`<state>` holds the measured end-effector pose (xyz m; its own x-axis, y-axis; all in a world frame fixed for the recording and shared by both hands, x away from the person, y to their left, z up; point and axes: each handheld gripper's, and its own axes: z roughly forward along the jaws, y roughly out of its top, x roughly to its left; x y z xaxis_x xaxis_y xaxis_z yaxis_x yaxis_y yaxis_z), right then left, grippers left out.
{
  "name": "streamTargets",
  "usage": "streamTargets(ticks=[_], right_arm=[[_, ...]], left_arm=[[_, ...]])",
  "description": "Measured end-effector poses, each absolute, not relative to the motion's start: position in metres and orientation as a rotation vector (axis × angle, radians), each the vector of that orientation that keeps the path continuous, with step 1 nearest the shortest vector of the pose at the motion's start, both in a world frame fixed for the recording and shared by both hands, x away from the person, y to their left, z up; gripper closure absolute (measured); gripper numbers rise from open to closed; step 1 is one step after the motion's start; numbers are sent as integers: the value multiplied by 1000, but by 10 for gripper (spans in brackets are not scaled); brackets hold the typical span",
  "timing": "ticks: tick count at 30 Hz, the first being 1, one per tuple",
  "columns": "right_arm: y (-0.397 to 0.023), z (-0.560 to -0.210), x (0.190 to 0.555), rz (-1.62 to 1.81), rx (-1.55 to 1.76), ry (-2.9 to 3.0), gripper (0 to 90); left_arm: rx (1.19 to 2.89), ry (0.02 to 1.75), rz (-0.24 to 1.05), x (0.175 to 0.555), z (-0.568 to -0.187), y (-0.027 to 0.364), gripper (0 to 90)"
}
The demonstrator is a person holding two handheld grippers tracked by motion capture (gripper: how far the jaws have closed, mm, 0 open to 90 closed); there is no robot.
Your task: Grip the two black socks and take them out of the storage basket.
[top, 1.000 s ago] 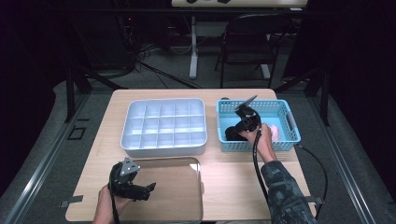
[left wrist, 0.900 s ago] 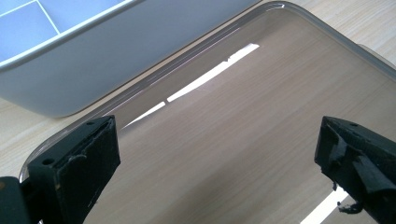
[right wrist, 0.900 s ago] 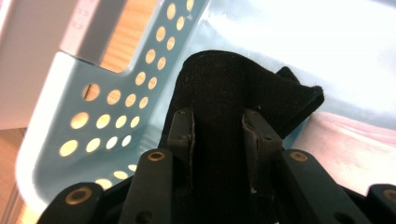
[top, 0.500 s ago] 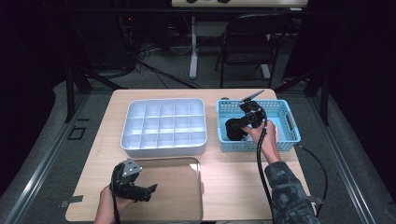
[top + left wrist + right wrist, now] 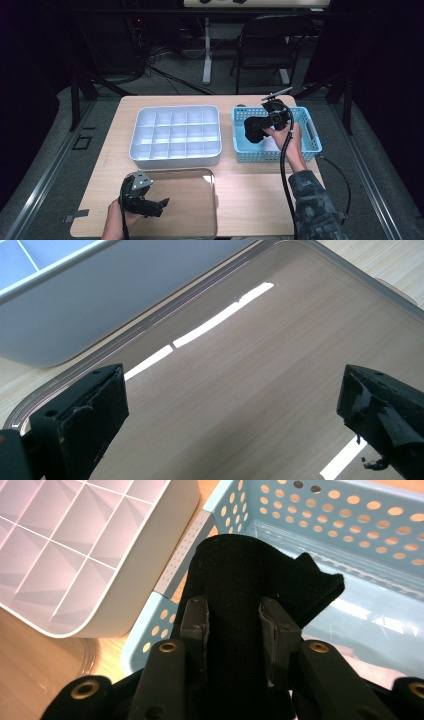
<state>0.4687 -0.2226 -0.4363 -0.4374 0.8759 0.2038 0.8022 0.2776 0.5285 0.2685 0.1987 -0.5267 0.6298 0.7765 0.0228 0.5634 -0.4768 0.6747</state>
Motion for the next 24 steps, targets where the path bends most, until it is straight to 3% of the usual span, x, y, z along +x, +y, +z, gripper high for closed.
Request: streamTargets(ticks=[24], right_arm=[[-229, -402, 415, 1004, 1443, 2417, 679]], left_arm=[[2220, 1028, 438, 268, -529, 195, 1]])
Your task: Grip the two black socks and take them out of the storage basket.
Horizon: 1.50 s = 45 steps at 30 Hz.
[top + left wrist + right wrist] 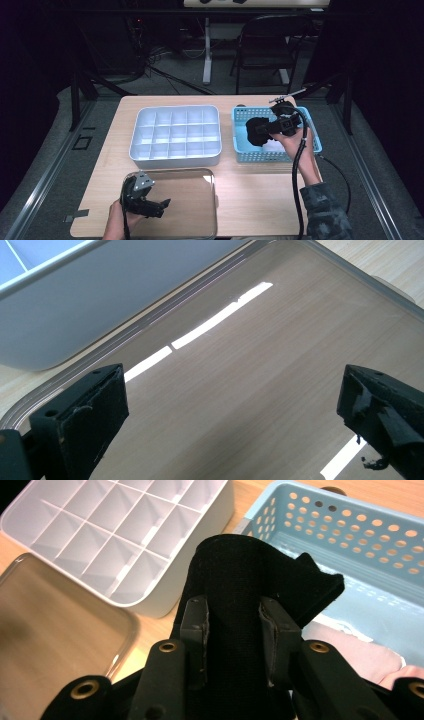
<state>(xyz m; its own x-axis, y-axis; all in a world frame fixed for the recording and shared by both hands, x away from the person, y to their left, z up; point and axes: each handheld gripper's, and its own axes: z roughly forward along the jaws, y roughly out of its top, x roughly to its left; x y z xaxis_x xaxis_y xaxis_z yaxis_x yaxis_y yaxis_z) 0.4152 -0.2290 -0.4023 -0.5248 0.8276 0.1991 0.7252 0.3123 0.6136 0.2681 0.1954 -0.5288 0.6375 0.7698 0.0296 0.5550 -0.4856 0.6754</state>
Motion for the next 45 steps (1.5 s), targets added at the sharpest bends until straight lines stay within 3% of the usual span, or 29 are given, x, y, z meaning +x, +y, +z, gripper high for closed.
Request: streamTargets(ticks=[12, 26, 45], right_arm=[[-236, -410, 381, 1032, 1407, 2459, 678], [-233, -443, 355, 1052, 1417, 2517, 678], [-214, -490, 334, 909, 1443, 2660, 674]], left_arm=[[2223, 1033, 457, 271, -528, 192, 1], [2217, 1037, 472, 279, -526, 179, 1], [2260, 990, 429, 288, -530, 136, 1]])
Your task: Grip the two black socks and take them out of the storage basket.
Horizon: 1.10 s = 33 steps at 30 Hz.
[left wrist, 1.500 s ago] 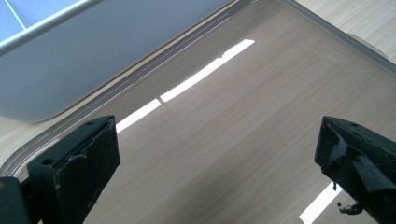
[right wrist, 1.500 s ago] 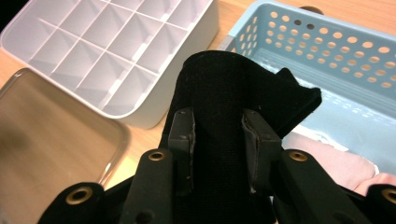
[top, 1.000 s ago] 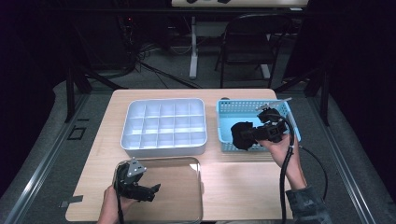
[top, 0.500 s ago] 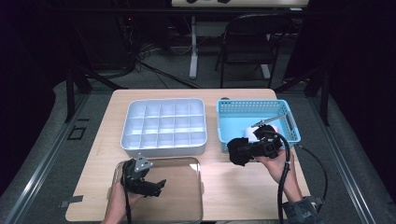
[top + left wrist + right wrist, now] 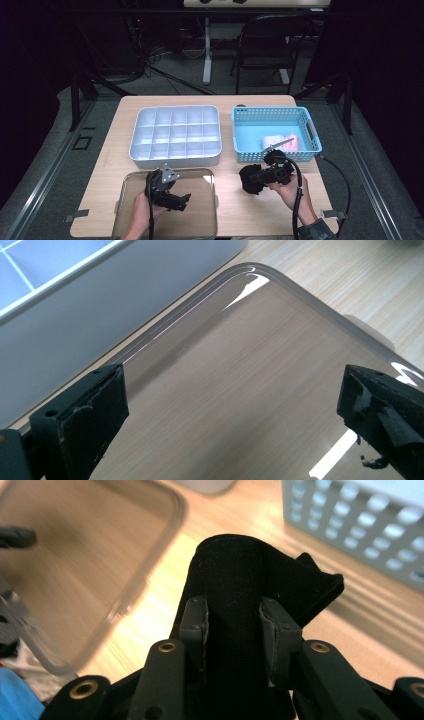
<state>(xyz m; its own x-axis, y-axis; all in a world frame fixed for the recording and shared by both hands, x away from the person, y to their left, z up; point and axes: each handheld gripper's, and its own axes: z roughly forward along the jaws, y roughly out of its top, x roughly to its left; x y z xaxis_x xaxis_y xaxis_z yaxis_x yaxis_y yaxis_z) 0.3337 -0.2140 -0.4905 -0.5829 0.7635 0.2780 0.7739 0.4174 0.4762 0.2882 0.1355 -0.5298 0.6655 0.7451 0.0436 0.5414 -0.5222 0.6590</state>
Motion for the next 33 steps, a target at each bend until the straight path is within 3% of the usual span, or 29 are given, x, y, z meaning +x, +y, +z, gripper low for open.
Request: streamTargets(ticks=[6, 15, 18, 24, 29, 33], right_arm=[[-208, -514, 336, -787, -1417, -2628, 649], [-214, -518, 337, -808, -1355, -2591, 375], [-218, -508, 333, -876, -1338, -2573, 361], [-240, -499, 333, -1044, -1418, -2514, 442], [-249, -522, 345, -1003, -1483, -2342, 367], [-245, -533, 350, -919, -1496, -2304, 423]], left_arm=[[2268, 983, 403, 287, -533, 134, 1], [2274, 983, 387, 288, -533, 139, 1], [2266, 993, 386, 288, -533, 141, 1], [2267, 994, 381, 289, -533, 143, 1], [2276, 999, 371, 289, -535, 145, 2], [2281, 1002, 356, 291, -537, 146, 2]])
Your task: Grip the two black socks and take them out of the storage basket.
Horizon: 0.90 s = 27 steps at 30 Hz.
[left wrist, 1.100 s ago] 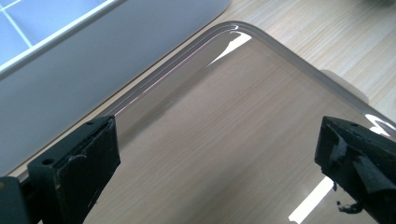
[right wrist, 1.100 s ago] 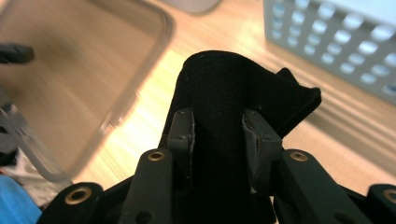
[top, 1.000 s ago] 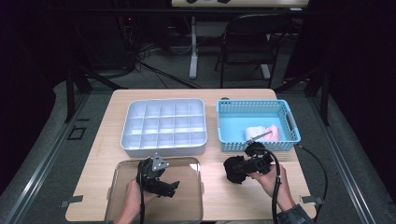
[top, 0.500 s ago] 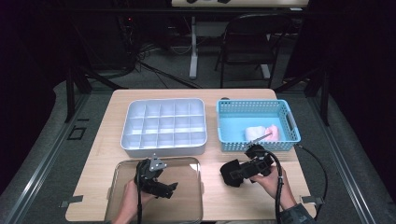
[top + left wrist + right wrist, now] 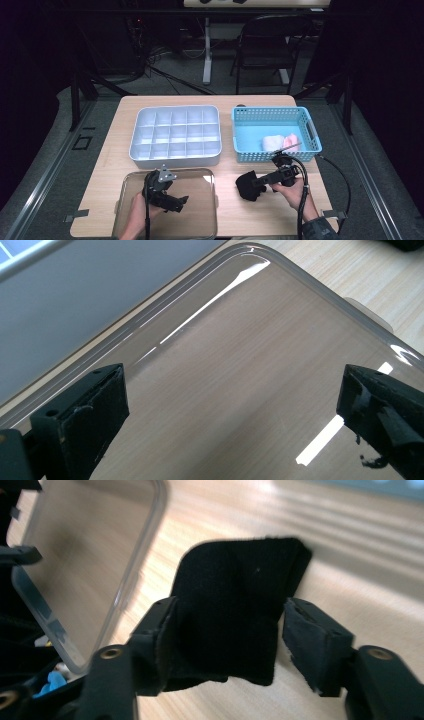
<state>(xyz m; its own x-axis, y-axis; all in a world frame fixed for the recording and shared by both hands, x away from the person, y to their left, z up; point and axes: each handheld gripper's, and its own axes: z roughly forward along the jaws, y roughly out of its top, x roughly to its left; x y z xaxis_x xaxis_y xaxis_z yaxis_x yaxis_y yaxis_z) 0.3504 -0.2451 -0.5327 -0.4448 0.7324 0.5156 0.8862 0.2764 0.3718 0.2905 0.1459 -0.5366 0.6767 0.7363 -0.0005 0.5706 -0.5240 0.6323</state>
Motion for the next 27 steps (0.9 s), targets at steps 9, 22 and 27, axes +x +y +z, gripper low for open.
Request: streamTargets(ticks=[9, 22, 27], right_arm=[[-224, -528, 343, -846, -1465, -2378, 718], [-219, -513, 326, -885, -1564, -2449, 390], [-207, -527, 328, -739, -1542, -2500, 587]], left_arm=[[2289, 990, 353, 290, -536, 146, 2], [2286, 987, 357, 289, -536, 146, 2], [2293, 978, 358, 288, -536, 145, 2]])
